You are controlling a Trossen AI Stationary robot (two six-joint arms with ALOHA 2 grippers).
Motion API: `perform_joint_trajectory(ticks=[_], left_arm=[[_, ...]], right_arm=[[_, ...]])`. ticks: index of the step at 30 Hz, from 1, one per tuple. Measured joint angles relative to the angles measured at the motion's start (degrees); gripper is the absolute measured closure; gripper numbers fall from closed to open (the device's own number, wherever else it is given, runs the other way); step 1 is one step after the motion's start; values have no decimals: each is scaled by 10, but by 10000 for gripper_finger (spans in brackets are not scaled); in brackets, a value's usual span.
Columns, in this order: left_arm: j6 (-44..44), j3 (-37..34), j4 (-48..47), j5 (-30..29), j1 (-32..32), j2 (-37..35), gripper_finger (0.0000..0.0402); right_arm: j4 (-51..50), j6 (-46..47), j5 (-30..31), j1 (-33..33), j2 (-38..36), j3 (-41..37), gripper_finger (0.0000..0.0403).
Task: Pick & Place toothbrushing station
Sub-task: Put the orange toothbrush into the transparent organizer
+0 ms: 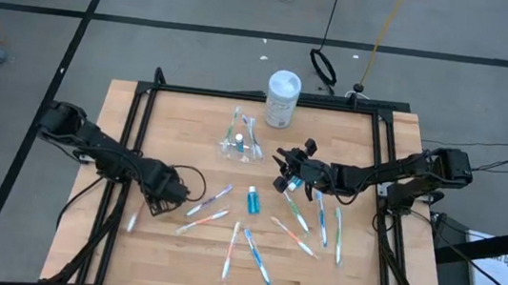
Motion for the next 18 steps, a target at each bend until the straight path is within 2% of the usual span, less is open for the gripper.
perform_joint_trajectory(ticks=[3,9,15,18], left_arm=[[40,10,1,-22,-1,2,276],[48,34,4,-74,0,1,385],[105,105,5,-145,-1,1,384],[130,158,7,-236,-2,1,392]], right_arm=[[1,0,0,0,0,0,312],[2,0,0,0,0,0,312],[2,0,0,0,0,0,312],[2,0,0,0,0,0,312]])
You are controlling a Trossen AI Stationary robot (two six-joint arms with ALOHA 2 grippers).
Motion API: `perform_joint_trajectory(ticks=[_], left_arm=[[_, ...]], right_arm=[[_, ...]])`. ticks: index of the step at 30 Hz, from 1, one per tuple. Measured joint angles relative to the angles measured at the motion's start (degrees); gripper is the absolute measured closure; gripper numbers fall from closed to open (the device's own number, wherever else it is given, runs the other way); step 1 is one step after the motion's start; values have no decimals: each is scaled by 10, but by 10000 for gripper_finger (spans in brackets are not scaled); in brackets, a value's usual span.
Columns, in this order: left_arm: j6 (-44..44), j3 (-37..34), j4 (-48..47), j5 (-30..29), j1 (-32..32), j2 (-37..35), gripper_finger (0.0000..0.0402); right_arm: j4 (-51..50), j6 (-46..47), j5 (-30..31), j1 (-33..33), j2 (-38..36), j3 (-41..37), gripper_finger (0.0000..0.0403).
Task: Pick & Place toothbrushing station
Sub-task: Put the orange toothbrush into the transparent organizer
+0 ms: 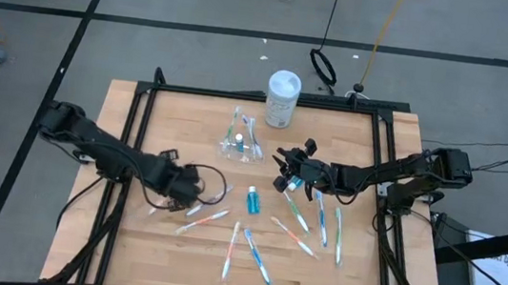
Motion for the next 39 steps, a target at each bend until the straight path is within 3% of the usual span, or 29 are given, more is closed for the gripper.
perform_joint_trajectory(ticks=[10,14,20,27,34,39], left_arm=[[91,97,139,-441,49,-1,398],[175,106,229,-531,82,0,392],[277,108,353,-514,139,0,397],[271,102,368,-477,188,-1,398],[214,64,367,-312,212,2,388],[221,54,367,-239,223,4,399]], right_arm=[[0,0,0,0,0,0,312],[0,0,0,0,0,0,312],[0,0,0,0,0,0,312],[0,0,0,0,0,0,312],[0,0,0,0,0,0,312],[0,0,0,0,0,0,312]])
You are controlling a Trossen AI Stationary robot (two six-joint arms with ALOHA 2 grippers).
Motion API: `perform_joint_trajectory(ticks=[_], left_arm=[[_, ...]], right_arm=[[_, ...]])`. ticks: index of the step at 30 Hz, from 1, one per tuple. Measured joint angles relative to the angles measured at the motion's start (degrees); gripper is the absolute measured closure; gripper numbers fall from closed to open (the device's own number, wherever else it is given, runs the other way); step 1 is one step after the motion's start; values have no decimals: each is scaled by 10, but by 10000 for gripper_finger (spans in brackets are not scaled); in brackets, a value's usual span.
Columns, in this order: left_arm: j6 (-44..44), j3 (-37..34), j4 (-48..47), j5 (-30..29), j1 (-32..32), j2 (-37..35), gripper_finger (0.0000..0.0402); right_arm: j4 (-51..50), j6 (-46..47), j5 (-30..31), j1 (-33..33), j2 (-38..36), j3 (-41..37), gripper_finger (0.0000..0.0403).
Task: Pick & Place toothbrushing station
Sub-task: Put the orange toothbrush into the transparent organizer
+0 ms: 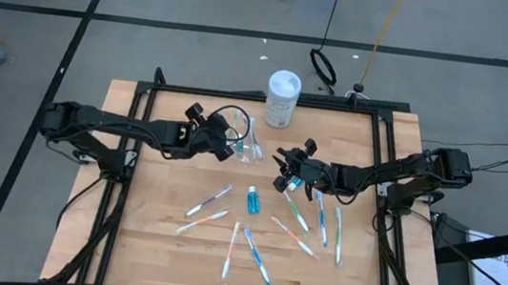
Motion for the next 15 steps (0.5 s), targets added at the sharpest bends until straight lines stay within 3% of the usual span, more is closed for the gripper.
perform_joint_trajectory(ticks=[15], left_arm=[[2,-1,-1,4,3,0,291]], right_arm=[[0,0,1,-7,0,0,312]])
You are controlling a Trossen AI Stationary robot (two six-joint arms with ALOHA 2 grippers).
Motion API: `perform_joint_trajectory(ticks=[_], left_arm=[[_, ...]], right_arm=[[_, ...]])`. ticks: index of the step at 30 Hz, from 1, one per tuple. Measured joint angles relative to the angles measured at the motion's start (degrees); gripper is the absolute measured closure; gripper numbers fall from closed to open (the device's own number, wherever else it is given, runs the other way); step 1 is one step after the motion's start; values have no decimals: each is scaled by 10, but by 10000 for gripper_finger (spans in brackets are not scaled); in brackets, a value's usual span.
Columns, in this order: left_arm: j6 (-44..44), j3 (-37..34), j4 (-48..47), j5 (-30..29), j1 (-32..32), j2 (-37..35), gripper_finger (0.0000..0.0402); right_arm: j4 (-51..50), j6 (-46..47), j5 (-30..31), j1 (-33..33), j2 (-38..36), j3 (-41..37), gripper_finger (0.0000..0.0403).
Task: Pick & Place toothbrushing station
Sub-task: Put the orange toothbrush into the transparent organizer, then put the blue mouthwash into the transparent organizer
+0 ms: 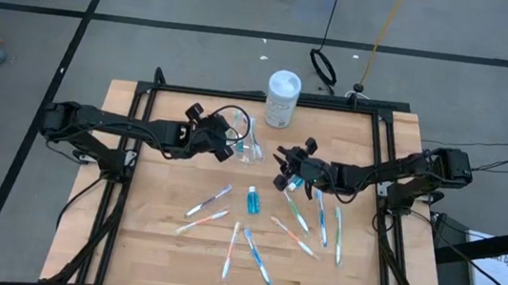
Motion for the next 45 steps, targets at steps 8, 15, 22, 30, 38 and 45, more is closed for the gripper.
perform_joint_trajectory(ticks=[8,15,22,30,38,45], left_arm=[[26,56,-80,-7,-32,-1,252],[26,83,-114,-2,-69,-1,250],[27,83,-119,80,-90,-1,249],[24,82,-117,171,-94,-1,249],[122,82,-86,298,-94,29,250],[282,82,-26,379,-94,116,250]], right_arm=[[-1,0,0,-12,0,0,312],[-1,0,0,-13,0,0,312],[-1,0,-1,-13,0,0,312],[-16,0,-66,-17,0,0,312],[-32,0,-135,-28,0,0,312],[-36,0,-135,-39,0,0,312]])
